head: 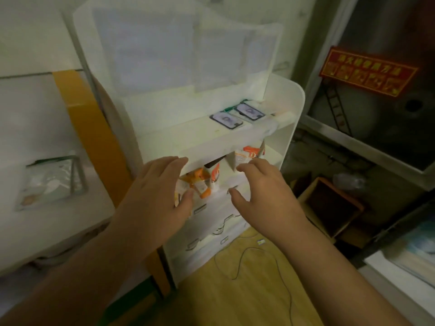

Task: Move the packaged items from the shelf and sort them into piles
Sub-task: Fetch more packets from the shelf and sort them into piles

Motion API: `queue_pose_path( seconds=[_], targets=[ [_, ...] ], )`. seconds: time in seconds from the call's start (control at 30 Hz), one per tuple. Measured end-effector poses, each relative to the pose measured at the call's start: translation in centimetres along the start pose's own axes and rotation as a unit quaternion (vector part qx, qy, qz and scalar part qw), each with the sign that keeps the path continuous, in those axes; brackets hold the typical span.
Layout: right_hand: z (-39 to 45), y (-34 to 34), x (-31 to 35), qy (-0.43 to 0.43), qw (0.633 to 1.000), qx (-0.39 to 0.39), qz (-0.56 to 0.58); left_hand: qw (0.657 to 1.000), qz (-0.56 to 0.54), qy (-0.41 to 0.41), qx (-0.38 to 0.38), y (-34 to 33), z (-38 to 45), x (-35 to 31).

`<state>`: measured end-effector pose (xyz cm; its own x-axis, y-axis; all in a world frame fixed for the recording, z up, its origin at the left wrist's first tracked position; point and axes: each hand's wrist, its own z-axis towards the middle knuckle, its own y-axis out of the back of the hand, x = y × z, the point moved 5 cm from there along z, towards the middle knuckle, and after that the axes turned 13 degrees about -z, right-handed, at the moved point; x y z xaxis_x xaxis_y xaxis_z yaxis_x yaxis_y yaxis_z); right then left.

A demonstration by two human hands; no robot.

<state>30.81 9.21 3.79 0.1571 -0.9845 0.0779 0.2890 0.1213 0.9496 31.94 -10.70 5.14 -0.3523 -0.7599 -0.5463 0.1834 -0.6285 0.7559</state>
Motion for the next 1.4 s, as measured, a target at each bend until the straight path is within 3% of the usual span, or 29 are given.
queue_pose_path(
  seconds=[0.47,0.9,1.4],
  targets=[
    [1.1,-1.3,-7.3,-0.025,1.000,0.008,-0.017,0.996,-0.031,-0.048,0.061,-8.4,7.9,-3.2],
    [14.4,-4.1,-12.4,-0.011,0.999,0.027,-0.027,0.997,-0.058,-0.054,0.009,-12.5,21.2,-0.5],
    [23.6,-8.5,-16.4,-0.046,0.998,0.049,-0.005,0.996,-0.084,-0.004,0.037,-17.5,27.8,2.8]
  ],
)
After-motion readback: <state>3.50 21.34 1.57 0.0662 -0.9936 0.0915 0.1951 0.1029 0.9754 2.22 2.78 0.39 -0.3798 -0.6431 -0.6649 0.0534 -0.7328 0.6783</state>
